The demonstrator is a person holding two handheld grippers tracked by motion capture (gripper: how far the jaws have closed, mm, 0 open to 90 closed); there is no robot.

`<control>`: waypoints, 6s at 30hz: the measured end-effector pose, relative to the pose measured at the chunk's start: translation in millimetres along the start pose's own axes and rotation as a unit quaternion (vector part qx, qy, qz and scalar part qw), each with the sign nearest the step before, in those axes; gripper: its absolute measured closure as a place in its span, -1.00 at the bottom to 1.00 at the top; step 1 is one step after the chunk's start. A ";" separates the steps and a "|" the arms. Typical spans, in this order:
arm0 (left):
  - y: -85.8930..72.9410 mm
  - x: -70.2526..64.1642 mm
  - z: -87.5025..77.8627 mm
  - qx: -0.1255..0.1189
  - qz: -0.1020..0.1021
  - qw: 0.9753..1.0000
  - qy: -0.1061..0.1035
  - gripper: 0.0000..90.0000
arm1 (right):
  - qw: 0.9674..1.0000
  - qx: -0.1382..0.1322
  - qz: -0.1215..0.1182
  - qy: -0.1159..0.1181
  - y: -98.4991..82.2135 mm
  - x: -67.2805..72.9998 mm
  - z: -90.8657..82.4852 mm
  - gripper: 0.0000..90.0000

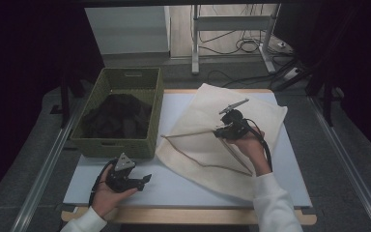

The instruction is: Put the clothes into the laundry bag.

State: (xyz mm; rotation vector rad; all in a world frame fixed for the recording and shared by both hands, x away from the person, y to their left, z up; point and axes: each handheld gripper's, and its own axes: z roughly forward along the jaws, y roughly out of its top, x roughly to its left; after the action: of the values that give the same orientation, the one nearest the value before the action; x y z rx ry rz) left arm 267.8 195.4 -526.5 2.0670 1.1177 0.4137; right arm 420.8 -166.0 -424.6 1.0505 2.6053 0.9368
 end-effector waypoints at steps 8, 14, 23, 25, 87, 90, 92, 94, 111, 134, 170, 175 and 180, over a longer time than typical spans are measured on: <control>0.2 -1.4 0.7 -0.004 0.006 1.000 0.004 -0.50 | 1.000 -0.013 0.000 -0.001 2.5 -1.4 -9.4 0.91; 0.1 -1.2 1.0 -0.003 0.008 1.000 0.005 -0.50 | 1.000 -0.023 0.002 -0.004 4.8 -3.1 -14.9 0.92; -0.4 -0.1 1.7 -0.004 0.006 1.000 0.010 -0.50 | 0.999 -0.051 0.002 -0.015 12.7 -3.2 -31.3 0.93; -0.3 -0.5 1.9 -0.002 0.008 1.000 0.011 -0.50 | 0.998 -0.053 0.000 -0.013 14.3 -4.2 -32.6 0.93; 68.5 -4.6 -64.5 -0.099 0.009 0.995 -0.001 -0.40 | 0.996 -0.087 0.008 -0.017 15.7 -16.7 -43.8 0.93; 76.1 2.6 -69.0 -0.104 0.003 0.995 0.009 -0.41 | 0.996 -0.087 0.008 -0.017 15.6 -16.8 -43.9 0.92; 80.2 6.3 -71.2 -0.108 0.000 0.994 0.014 -0.42 | 0.996 -0.087 0.008 -0.016 15.7 -16.5 -43.7 0.92; 84.9 9.9 -73.4 -0.110 0.000 0.994 0.021 -0.42 | 0.996 -0.085 0.006 -0.015 15.8 -16.2 -43.2 0.92; 104.2 21.3 -65.5 -0.104 -0.002 0.994 0.026 -0.43 | 0.997 -0.080 0.003 -0.014 16.2 -14.8 -39.7 0.92; 131.7 60.9 -49.0 -0.076 -0.051 0.995 0.040 -0.50 | 0.996 -0.083 0.004 -0.017 16.0 -14.8 -38.2 0.92; 159.9 99.5 -4.7 0.004 -0.106 0.993 0.058 -0.55 | 0.996 -0.083 0.004 -0.018 15.3 -16.5 -37.5 0.92; 159.8 108.1 5.9 0.015 -0.127 0.990 0.065 -0.57 | 0.996 -0.082 0.006 -0.018 14.9 -16.9 -37.3 0.92; 163.4 117.2 10.5 0.017 -0.137 0.988 0.075 -0.57 | 0.996 -0.083 0.005 -0.017 14.9 -17.6 -37.0 0.92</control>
State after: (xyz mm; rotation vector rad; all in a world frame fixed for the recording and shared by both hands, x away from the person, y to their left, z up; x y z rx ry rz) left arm 435.7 229.7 -420.8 1.8993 1.4865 0.4206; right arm 428.1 -187.8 -387.5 1.0275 2.4479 1.1056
